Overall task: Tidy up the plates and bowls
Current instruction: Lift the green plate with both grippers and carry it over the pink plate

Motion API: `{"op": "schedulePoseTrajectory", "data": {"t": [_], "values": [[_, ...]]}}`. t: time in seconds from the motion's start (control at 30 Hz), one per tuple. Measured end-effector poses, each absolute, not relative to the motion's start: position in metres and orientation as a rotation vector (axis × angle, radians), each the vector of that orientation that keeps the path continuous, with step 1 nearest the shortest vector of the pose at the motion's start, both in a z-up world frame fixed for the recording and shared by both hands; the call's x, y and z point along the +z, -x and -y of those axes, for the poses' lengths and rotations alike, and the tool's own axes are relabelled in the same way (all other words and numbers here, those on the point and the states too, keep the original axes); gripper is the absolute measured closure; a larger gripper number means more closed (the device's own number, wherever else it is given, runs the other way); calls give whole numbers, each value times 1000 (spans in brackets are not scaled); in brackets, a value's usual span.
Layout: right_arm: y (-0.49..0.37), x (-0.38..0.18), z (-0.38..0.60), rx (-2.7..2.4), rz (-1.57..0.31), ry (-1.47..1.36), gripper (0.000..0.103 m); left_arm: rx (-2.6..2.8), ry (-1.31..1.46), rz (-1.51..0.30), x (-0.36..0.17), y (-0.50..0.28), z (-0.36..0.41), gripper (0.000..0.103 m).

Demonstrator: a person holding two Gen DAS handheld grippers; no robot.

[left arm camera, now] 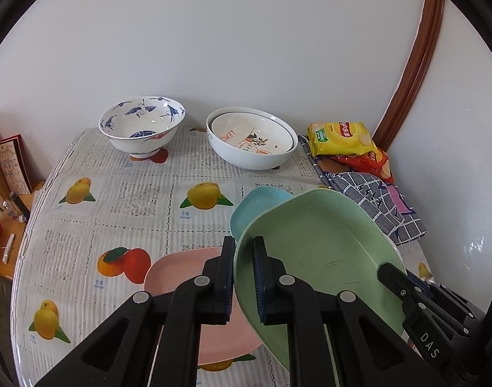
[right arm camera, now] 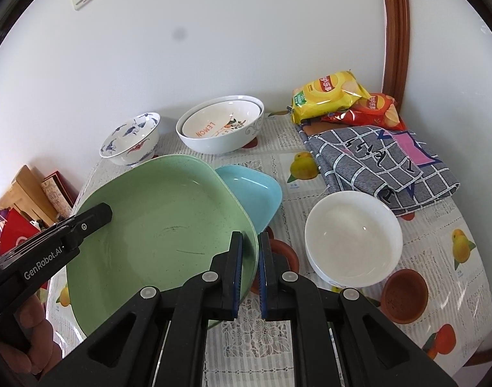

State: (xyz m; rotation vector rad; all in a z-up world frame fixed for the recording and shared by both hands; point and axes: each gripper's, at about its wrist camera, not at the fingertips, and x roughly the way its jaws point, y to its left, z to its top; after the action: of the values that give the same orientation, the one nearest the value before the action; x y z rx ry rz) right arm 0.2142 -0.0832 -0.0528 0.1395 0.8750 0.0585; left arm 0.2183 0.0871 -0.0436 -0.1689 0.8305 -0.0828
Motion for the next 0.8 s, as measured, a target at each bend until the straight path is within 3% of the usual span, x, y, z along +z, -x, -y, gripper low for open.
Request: {"op": "schedulePoseTrajectory", "data": {"t": [0.8], "values": [[-178, -39, 83, 54, -843, -141, 94, -79, 162, -811, -31, -183, -88, 92]]}}
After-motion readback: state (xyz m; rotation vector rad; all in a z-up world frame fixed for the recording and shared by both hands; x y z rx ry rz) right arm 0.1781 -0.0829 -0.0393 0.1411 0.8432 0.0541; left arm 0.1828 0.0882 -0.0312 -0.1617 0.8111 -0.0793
